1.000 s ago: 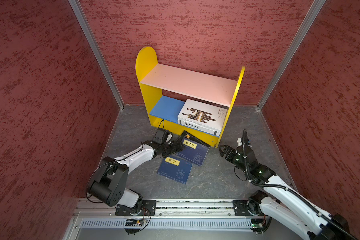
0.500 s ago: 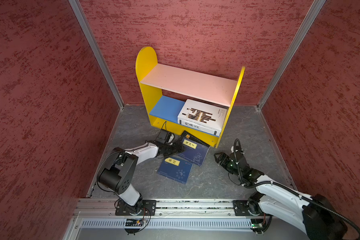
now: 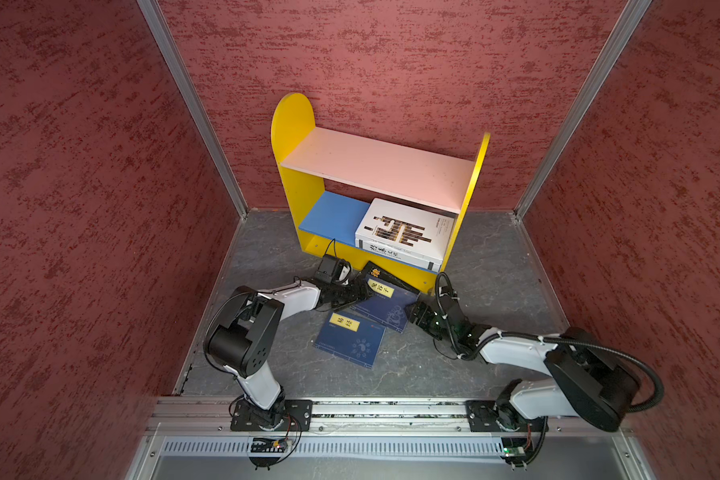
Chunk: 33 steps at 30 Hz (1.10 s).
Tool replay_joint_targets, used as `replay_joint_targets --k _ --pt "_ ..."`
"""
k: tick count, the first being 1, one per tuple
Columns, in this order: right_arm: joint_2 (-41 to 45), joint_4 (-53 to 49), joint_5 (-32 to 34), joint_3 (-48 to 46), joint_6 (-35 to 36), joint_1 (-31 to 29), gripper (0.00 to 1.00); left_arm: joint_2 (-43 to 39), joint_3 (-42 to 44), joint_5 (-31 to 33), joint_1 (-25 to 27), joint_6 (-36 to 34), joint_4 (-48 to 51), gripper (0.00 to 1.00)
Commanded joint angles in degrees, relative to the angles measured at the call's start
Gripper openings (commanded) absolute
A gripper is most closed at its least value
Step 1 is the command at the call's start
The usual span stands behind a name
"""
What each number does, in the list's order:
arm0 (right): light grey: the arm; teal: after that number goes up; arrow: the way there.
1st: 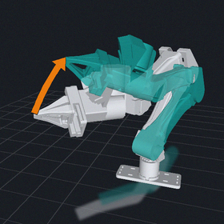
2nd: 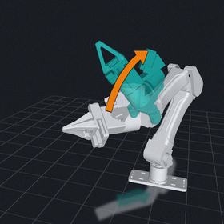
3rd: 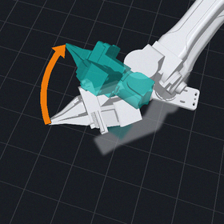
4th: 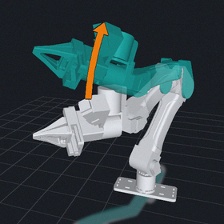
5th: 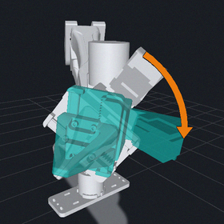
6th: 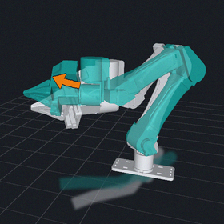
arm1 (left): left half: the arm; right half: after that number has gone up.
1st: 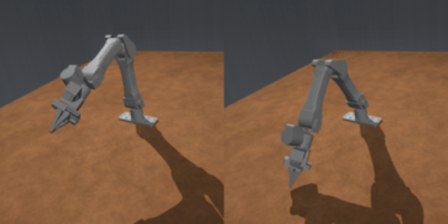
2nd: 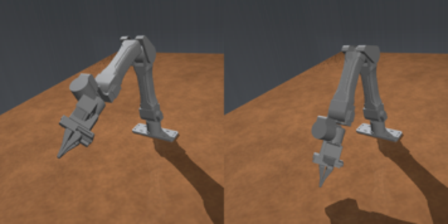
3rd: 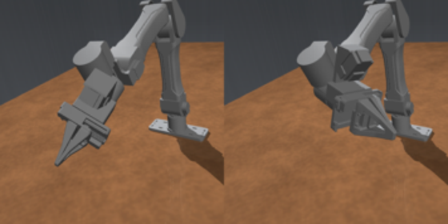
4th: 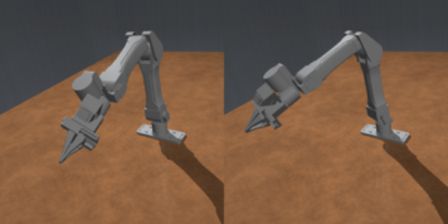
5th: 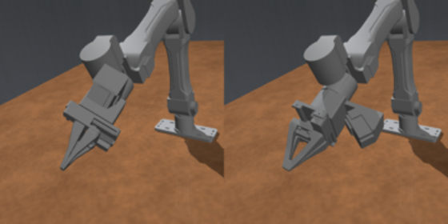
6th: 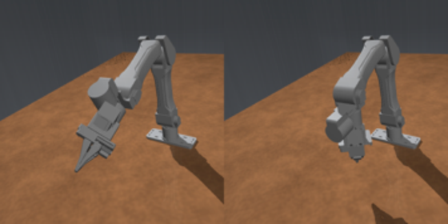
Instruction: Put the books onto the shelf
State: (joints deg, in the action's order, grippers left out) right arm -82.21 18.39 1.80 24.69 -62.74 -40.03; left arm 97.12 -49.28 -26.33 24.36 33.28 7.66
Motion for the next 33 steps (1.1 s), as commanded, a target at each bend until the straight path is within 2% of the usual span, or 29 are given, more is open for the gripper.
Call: replay_joint_targets --k 1,5,10,17,23,25,28,33 --pt "-4.56 6.3 -3.44 1.78 -1.15 -0.31 0.79 1.56 -0.9 -1.74 -0.23 -1.87 1.19 0.9" --pt "-5.68 4.68 -4.0 3.79 -0.33 -0.35 0.73 2.84 -2.62 -5.51 -0.21 -4.01 2.45 0.84" --pt "-1.79 4.73 -4.01 2.23 -1.09 -0.31 0.65 3.3 -3.9 -9.0 0.14 -6.37 4.42 0.76" --pt "5.6 6.31 -5.16 0.43 -2.83 -0.36 0.56 2.54 -4.91 -12.36 0.11 -7.26 5.71 0.76" --pt "10.72 1.9 -5.49 0.28 -2.57 -0.39 0.5 1.35 -5.82 -15.28 0.08 -6.3 5.62 0.76" --pt "11.61 1.01 -5.32 0.11 -2.64 -0.39 0.48 0.81 -5.92 -16.25 -0.01 -5.71 5.11 0.72" --pt "12.08 1.44 -5.65 -0.25 -3.21 -0.4 0.41 0.19 -6.27 -17.57 -0.28 -4.55 4.47 0.68" --pt "13.24 1.1 -5.37 0.01 -3.27 -0.36 0.26 -0.92 -6.18 -17.88 -0.63 -2.79 3.64 0.67"
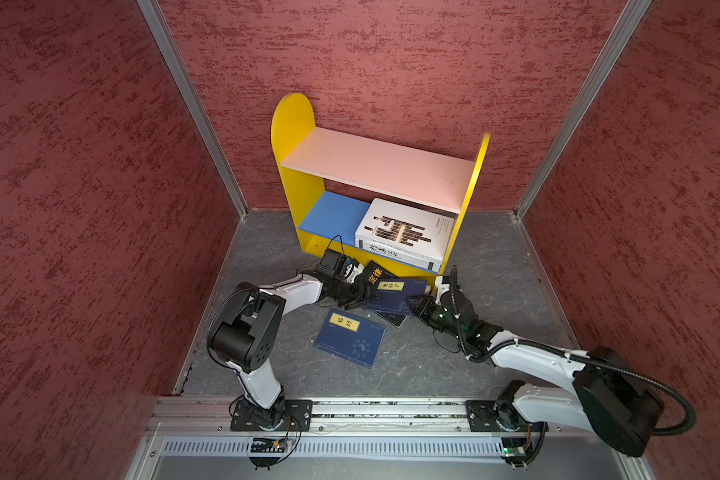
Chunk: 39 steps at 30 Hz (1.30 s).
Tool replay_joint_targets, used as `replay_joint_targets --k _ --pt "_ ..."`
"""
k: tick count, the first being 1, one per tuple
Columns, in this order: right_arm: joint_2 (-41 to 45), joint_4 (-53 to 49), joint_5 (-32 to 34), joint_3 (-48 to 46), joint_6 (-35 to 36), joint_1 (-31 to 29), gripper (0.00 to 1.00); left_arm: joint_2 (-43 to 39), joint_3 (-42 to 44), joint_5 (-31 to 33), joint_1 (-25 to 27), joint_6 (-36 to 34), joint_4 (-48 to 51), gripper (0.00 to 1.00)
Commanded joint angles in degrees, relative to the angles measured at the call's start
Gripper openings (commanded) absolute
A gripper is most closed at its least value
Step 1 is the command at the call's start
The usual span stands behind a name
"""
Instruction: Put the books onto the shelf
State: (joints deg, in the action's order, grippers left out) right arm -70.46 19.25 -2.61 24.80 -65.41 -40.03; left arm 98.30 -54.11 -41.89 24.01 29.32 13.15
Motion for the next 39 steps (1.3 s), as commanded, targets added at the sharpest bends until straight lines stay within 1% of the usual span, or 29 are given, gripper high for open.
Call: replay_joint_targets --k 1,2,6,7,9,11,18,21,23,27,30,32,36,39 --pt "1.91 -0.45 -0.76 0.06 -0.57 -0.32 0.22 -2.31 -1.4 -2.32 -0.49 1.38 -1.97 0.67" --pt "2.43 -1.22 -0.5 0.25 -0.51 -0.32 0.18 -2.56 -1.42 -2.24 -0.59 1.68 -1.94 0.67" --pt "4.8 -4.05 0.8 0.34 -0.51 -0.31 0.11 -3.59 -1.0 -1.89 -1.22 2.86 -2.49 0.68" --pt "5.57 -4.75 1.14 0.21 -0.77 -0.31 0.08 -3.92 -0.93 -1.76 -1.38 3.32 -2.65 0.68" --pt "7.28 -6.09 1.86 0.01 -0.87 -0.31 0.03 -4.65 -0.65 -1.58 -1.81 4.16 -2.96 0.71" --pt "9.33 -7.67 2.58 -0.1 -1.11 -0.31 0.0 -5.82 -0.09 -1.09 -2.36 5.27 -3.7 0.74" --pt "17.34 -15.82 1.18 1.42 -1.25 -0.31 0.0 -11.56 3.43 -0.61 -5.21 10.51 -7.53 0.88" --pt "21.17 -20.18 -0.96 3.53 0.15 -0.31 0.0 -15.01 4.65 -1.19 -7.04 12.67 -8.34 0.93" --pt "23.3 -21.93 -3.2 5.18 1.17 -0.31 0.0 -17.69 5.48 -1.09 -8.31 13.68 -8.23 0.99" --pt "25.62 -21.94 -8.69 8.81 2.67 -0.31 0.0 -23.65 7.85 -1.22 -11.69 17.66 -10.04 0.99" --pt "25.46 -19.5 -12.58 11.99 3.41 -0.31 0.0 -27.08 8.91 -2.03 -14.47 20.49 -11.8 0.99" --pt "24.59 -18.78 -14.3 14.94 5.16 -0.31 0.0 -28.59 8.85 -2.6 -15.89 22.05 -12.96 0.99" --pt "21.14 -20.65 -12.91 22.44 9.77 -0.23 0.01 -31.13 8.28 -3.11 -16.95 24.8 -15.1 0.99" --pt "18.1 -17.18 -10.12 24.55 10.5 -0.09 0.0 -33.33 8.31 -3.63 -16.81 26.73 -17.04 0.99"
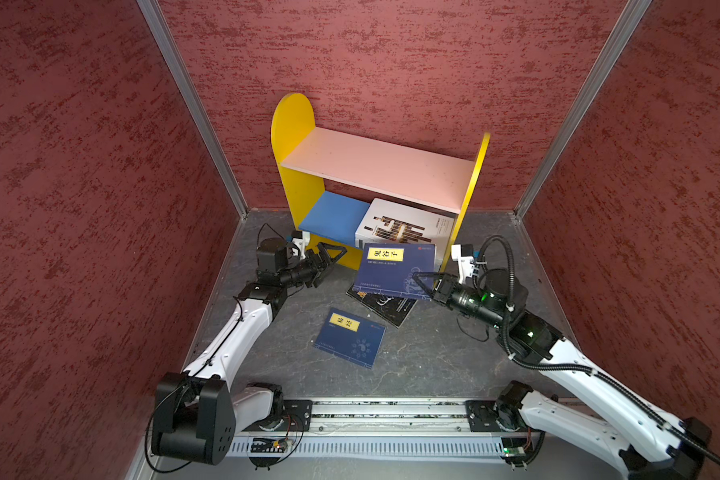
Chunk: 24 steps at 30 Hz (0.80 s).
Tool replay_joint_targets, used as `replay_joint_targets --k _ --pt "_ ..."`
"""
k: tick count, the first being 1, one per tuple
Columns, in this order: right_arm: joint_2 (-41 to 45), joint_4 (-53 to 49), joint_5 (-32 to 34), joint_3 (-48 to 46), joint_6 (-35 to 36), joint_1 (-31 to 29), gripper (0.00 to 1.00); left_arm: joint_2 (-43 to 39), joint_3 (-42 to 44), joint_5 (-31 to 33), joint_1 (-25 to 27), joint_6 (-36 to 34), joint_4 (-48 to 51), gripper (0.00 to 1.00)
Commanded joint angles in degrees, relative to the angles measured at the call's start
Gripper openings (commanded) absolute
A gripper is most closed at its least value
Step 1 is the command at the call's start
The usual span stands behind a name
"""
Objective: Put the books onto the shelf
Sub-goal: 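Grasp the dark blue book with both grippers and lift it toward the shelf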
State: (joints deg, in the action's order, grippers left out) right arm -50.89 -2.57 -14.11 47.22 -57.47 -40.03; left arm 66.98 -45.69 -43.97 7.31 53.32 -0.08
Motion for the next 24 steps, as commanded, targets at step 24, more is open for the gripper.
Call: replay_joint_targets --k 24 --pt "-12.96 25.93 7.63 2.49 3.3 1.51 0.01 -3.04 -0.58 0.45 6.92 12.42 -14.4 0.72"
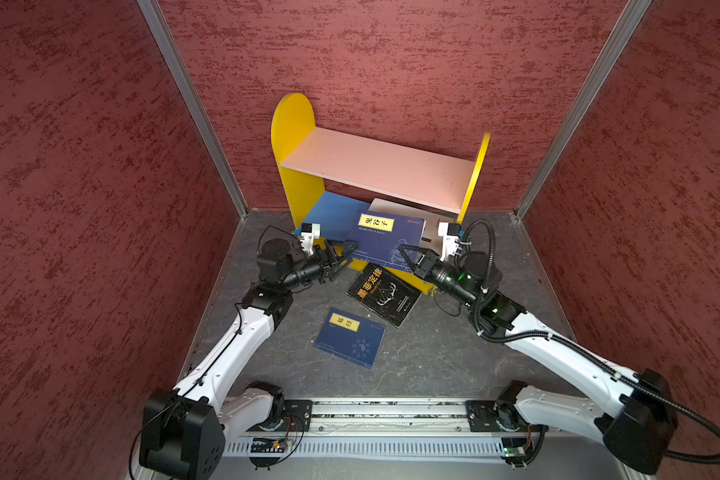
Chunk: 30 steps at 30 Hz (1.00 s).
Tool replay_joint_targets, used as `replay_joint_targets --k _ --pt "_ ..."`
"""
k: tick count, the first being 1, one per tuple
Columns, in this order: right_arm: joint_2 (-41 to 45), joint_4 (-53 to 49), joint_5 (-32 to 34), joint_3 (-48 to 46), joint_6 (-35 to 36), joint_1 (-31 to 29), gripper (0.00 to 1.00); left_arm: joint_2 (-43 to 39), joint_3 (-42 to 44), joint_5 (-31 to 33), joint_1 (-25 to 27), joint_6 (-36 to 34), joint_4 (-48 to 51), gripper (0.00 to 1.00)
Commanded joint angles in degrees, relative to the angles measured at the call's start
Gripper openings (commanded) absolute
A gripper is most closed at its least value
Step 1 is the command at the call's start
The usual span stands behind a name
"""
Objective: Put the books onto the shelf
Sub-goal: 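Grasp the dark blue book with both grippers and lift it toward the shelf, then carry the dark blue book upright into the blue lower shelf with both grippers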
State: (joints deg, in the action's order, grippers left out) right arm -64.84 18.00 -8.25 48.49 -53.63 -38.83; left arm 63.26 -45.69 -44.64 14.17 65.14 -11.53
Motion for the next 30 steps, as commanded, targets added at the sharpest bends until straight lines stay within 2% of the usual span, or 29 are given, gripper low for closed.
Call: replay_joint_targets --k 1,8,13,19,20,22,23,24,27,30 --pt "0.82 5.31 1.58 1.26 -0.71 0.33 0.01 0.77 -0.56 1.51 0.12 0.9 -3.56 0.69" --pt "-0.02 5.46 0.52 1.66 -0.84 0.55 0.01 2.9 -0.8 3.61 0.5 3.36 -9.21 0.52" --pt "-0.11 5.38 0.17 1.26 -1.27 0.67 0.01 4.62 -1.58 4.43 1.12 4.15 -11.21 0.34" --pt "0.19 5.13 1.59 0.55 -1.66 0.68 0.06 5.2 -2.38 5.79 1.69 4.6 -12.08 0.21" --pt "0.28 4.62 1.95 0.63 -1.58 0.64 0.14 5.31 -2.47 5.88 1.73 4.49 -12.2 0.19" --pt "0.5 3.07 2.93 0.8 -1.33 0.61 0.24 5.5 -3.02 6.06 1.65 4.38 -12.2 0.15" --pt "0.67 1.87 3.7 0.9 -1.06 0.73 0.34 5.68 -3.23 5.98 1.58 4.24 -12.2 0.13" --pt "0.91 0.47 4.86 1.13 -0.79 0.72 0.48 6.01 -3.5 5.89 1.56 4.07 -12.2 0.13" --pt "2.35 -5.83 9.0 1.94 0.48 0.67 0.74 6.85 -4.15 5.57 1.17 3.85 -12.0 0.1" --pt "5.3 -10.05 12.83 1.74 2.2 0.64 0.9 7.63 -4.48 5.12 0.26 3.46 -12.6 0.07"
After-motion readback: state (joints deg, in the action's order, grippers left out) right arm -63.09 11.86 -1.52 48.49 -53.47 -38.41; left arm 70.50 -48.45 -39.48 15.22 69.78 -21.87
